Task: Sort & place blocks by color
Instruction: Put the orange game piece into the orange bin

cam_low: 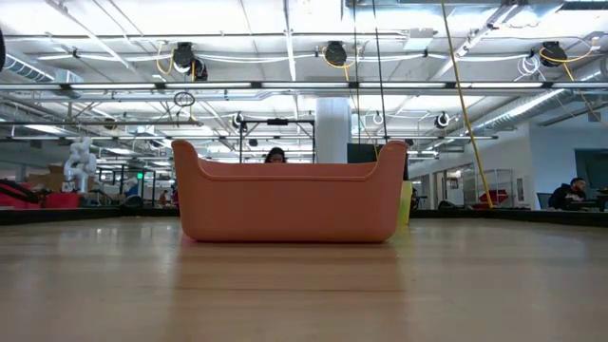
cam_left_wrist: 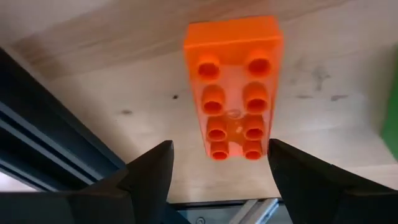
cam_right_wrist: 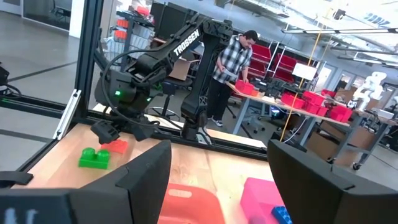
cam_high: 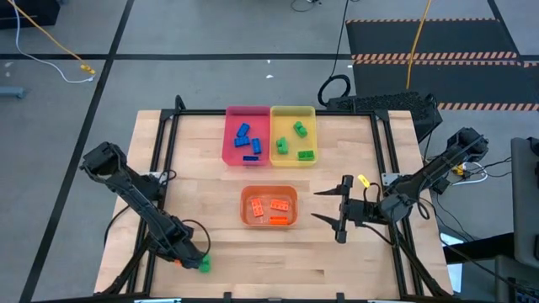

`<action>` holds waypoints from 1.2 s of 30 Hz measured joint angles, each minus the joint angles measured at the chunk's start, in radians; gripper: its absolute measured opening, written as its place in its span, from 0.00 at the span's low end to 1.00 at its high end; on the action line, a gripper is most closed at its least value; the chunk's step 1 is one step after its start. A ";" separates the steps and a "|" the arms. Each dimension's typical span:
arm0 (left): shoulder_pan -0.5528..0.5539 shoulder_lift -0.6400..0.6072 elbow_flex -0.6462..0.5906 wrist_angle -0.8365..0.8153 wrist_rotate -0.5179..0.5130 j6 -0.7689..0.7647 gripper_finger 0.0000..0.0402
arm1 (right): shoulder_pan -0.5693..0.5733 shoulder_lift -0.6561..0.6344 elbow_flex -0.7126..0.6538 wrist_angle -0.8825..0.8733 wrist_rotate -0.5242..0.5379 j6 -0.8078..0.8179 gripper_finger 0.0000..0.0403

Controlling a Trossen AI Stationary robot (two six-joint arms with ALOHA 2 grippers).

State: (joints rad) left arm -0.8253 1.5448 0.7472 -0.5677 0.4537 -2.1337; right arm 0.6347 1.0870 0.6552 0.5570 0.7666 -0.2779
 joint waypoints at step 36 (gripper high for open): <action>0.070 -0.003 -0.039 -0.004 -0.107 0.064 0.65 | 0.000 0.000 0.000 0.000 -0.003 -0.006 0.64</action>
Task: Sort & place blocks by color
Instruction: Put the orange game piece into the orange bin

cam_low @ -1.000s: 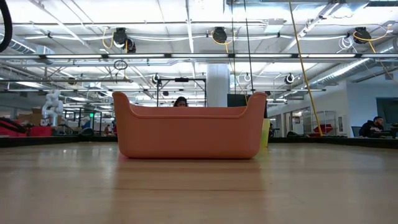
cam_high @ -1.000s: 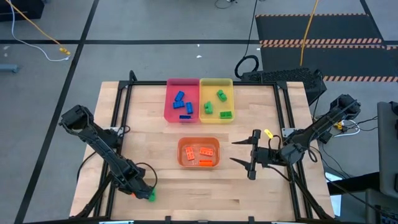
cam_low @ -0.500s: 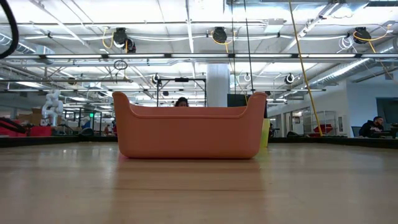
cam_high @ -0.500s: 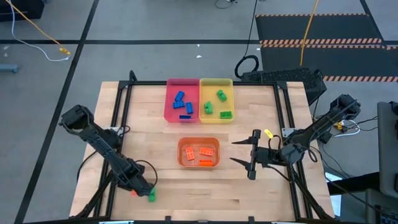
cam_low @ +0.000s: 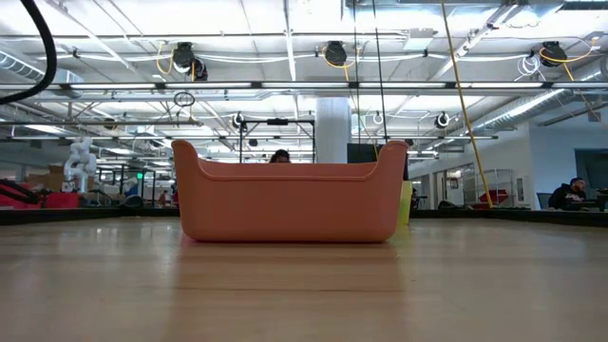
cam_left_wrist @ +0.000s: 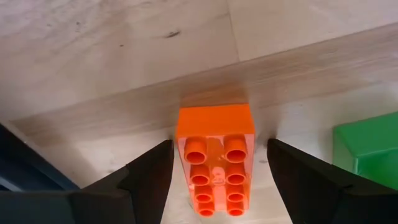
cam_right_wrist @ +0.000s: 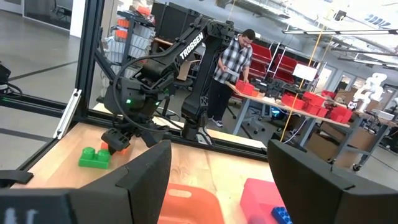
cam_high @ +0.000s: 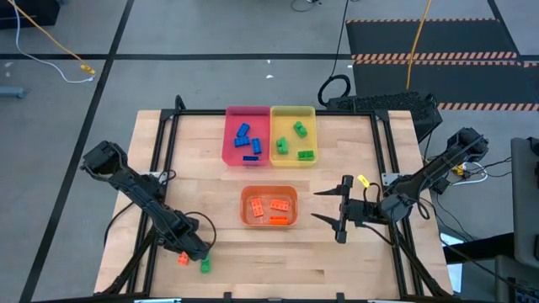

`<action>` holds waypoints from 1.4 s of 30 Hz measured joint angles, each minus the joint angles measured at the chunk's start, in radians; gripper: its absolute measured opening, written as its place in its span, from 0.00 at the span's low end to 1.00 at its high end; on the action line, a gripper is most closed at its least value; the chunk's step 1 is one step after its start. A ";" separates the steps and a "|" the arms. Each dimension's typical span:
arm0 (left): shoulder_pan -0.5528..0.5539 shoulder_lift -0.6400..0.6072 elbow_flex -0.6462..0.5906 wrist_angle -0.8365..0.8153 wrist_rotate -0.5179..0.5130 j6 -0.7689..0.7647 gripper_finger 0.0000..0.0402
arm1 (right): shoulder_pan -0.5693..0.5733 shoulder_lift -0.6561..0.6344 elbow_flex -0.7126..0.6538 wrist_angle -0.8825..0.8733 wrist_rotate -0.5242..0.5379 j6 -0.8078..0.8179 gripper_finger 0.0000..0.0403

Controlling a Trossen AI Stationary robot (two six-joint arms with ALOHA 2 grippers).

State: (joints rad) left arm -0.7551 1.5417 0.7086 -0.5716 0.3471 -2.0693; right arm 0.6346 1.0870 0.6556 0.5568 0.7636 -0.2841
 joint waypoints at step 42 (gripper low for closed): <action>0.458 -0.152 0.487 -0.363 -0.379 0.918 0.34 | 0.098 -0.089 0.001 -0.007 0.341 -0.207 0.64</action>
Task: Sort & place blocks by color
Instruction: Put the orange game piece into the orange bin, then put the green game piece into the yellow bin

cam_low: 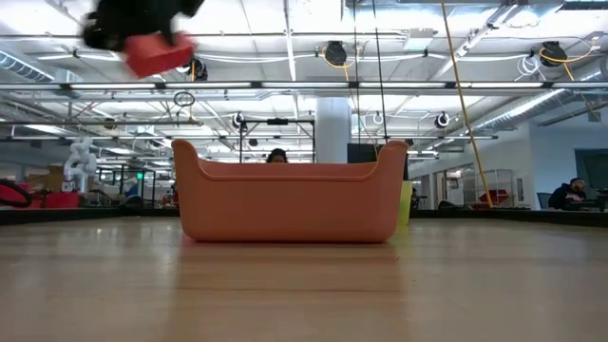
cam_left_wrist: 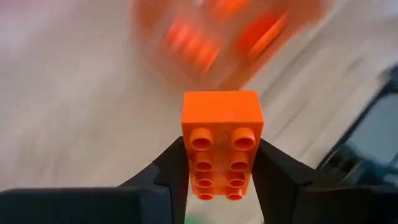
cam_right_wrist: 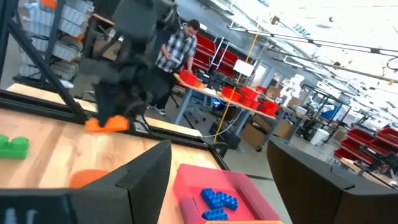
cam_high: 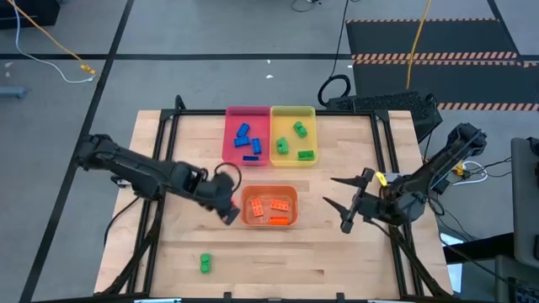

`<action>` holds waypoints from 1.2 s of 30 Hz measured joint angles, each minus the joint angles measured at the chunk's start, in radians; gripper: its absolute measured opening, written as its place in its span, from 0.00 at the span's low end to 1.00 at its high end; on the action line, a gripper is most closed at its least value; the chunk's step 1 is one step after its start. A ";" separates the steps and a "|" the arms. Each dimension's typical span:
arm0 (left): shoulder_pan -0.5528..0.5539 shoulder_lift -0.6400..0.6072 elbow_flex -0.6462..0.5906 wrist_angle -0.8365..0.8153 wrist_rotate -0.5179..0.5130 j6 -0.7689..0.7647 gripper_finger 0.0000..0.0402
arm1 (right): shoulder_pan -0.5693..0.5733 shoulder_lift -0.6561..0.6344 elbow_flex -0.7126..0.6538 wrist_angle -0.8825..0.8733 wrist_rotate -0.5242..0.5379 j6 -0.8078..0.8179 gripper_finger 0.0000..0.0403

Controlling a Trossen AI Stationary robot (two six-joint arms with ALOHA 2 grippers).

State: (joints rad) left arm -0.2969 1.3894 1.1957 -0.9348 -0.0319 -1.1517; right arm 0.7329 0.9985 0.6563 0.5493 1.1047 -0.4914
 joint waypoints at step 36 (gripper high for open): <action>0.232 0.374 0.173 0.247 0.066 0.365 0.68 | 0.048 -0.024 0.000 -0.046 0.081 -0.014 0.64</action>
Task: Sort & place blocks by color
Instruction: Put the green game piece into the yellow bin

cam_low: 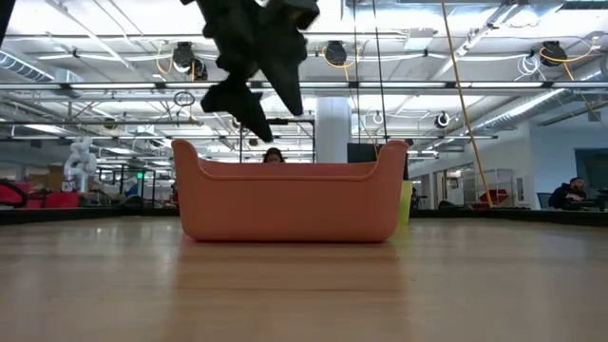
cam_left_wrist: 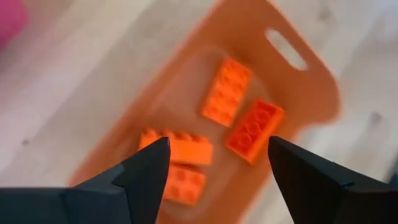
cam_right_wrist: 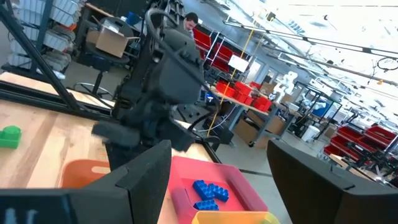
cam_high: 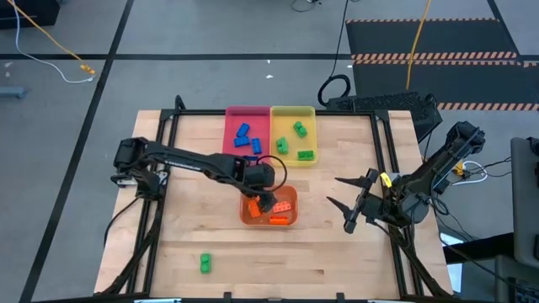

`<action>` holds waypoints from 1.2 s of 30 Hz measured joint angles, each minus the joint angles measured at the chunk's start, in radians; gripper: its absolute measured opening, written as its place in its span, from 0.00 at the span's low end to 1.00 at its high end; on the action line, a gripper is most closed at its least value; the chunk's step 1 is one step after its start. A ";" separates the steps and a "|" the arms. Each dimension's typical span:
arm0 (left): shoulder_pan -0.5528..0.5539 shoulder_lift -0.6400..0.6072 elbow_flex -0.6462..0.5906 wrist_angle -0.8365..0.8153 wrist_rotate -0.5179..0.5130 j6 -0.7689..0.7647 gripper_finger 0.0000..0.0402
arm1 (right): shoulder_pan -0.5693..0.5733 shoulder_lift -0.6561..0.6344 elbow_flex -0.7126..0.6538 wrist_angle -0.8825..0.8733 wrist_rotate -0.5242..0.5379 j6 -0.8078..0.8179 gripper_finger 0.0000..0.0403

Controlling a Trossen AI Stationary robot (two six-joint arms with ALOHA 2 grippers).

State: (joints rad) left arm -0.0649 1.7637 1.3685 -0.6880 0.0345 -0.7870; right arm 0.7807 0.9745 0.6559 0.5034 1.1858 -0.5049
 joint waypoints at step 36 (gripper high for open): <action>-0.582 -0.152 0.000 -0.409 0.179 -1.077 0.56 | 0.000 0.000 -0.001 -0.007 -0.008 0.043 0.64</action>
State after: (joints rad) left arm -0.6465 1.6113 1.3685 -1.0969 0.2133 -1.8644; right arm 0.7811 0.9741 0.6552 0.4969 1.1774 -0.4617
